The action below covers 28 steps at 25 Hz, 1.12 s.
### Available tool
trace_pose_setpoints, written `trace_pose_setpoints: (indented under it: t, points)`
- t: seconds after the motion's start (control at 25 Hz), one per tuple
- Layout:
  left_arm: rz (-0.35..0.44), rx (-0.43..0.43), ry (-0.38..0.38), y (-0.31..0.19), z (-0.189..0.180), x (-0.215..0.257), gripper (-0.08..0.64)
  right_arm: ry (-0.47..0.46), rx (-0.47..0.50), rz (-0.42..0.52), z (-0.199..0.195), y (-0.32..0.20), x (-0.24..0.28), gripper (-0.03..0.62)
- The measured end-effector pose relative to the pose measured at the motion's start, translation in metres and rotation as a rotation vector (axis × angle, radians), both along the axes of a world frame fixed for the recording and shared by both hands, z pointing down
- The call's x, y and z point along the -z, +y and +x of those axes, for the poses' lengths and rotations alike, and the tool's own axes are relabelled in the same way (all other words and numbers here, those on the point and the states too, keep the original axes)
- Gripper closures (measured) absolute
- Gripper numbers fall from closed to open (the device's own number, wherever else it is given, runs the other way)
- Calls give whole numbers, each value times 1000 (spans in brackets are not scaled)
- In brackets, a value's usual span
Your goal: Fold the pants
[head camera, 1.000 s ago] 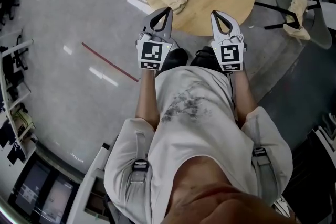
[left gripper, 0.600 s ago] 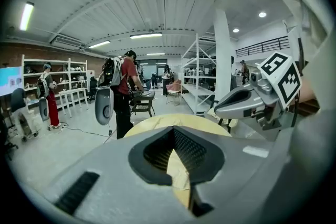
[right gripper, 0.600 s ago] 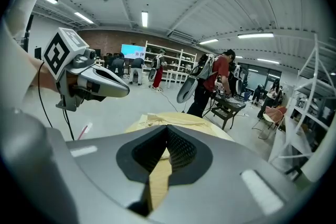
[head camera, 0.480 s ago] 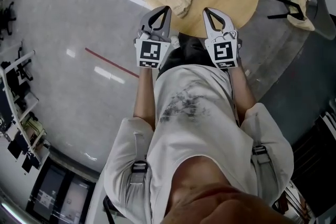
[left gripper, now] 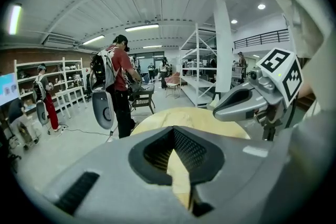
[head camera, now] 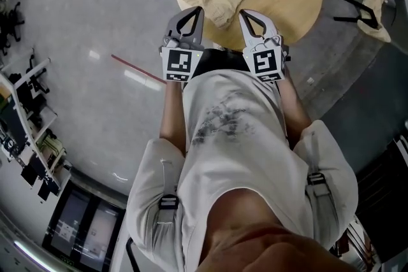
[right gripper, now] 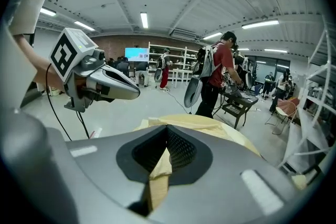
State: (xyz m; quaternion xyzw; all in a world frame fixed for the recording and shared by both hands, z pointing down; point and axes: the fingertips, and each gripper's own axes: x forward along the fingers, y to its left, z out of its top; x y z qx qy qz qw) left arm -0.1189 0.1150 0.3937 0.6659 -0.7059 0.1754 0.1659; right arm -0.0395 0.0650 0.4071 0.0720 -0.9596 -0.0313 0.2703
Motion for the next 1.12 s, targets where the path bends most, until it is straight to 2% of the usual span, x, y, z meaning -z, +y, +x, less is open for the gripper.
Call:
trace_pose_setpoints:
  t: [0.32,0.52,0.72,0.96,1.12]
  points:
    - [-53,-127,18,-17,-16,-24,552,31,-73,-29,-15,-17,-18,581]
    - [-72,-243,43,-27,-28,-45,552,67,-139,-17,-25,-20,-37,581]
    - [-102,-400,55,-30,-38,-70,552,130,-224,-1,-30,-14,-60,581]
    - [-143,-560,13,-33,-45,-106,552,208,-278,21,-24,-7,-94,578]
    - [-177,-685,-27,-28,-44,-128,549,250,-301,23,-22,6,-111,547]
